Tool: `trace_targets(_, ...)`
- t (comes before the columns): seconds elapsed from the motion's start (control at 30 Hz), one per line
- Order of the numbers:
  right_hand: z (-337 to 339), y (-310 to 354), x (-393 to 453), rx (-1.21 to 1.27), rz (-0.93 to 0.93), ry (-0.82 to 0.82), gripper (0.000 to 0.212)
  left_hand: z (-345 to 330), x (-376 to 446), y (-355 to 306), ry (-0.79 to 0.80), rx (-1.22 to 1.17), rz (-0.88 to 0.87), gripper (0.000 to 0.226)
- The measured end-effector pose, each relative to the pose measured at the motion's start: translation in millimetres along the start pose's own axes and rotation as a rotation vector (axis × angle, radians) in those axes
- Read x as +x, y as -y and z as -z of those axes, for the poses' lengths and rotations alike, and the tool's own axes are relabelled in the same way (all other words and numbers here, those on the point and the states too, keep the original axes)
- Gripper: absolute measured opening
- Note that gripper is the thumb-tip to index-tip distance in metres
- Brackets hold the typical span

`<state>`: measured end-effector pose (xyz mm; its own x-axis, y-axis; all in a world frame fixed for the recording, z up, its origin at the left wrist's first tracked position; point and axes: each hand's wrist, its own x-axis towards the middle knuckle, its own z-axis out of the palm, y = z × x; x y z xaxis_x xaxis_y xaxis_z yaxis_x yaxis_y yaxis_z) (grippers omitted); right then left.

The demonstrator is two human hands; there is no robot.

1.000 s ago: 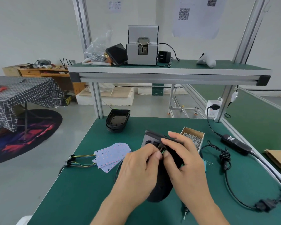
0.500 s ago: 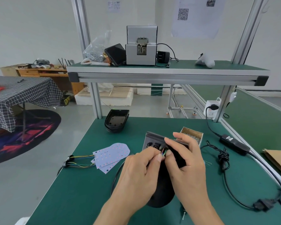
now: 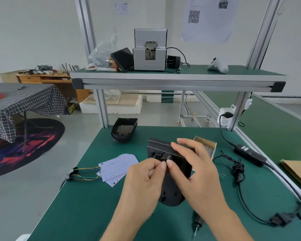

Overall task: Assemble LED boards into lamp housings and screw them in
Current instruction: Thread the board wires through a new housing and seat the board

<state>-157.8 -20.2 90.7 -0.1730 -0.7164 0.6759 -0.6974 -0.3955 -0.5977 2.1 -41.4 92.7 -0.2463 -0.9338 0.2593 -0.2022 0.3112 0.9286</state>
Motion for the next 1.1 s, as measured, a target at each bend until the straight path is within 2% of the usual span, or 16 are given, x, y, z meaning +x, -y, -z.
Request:
trace_targets(0.2, 18, 16, 5, -0.130, -0.091, 0.080, 0.056, -7, -7, -9, -0.101, 0.230, -0.159, 0.036)
trace_targets(0.33, 19, 21, 6, -0.126, -0.103, 0.051, 0.047, -9, -9, -12, -0.143, 0.311, -0.232, 0.036)
trace_targets(0.8, 9, 15, 0, 0.021, -0.139, -0.066, 0.038, -13, -11, -15, -0.127, 0.318, -0.228, 0.036)
trace_targets(1.0, 17, 11, 6, 0.003, -0.148, 0.075, 0.036, -11, -12, -12, -0.100, 0.305, -0.222, 0.029)
trace_targets(1.1, 16, 9, 8, -0.006, -0.146, 0.050, 0.032, -12, -11, -13, -0.089, 0.289, -0.216, 0.032)
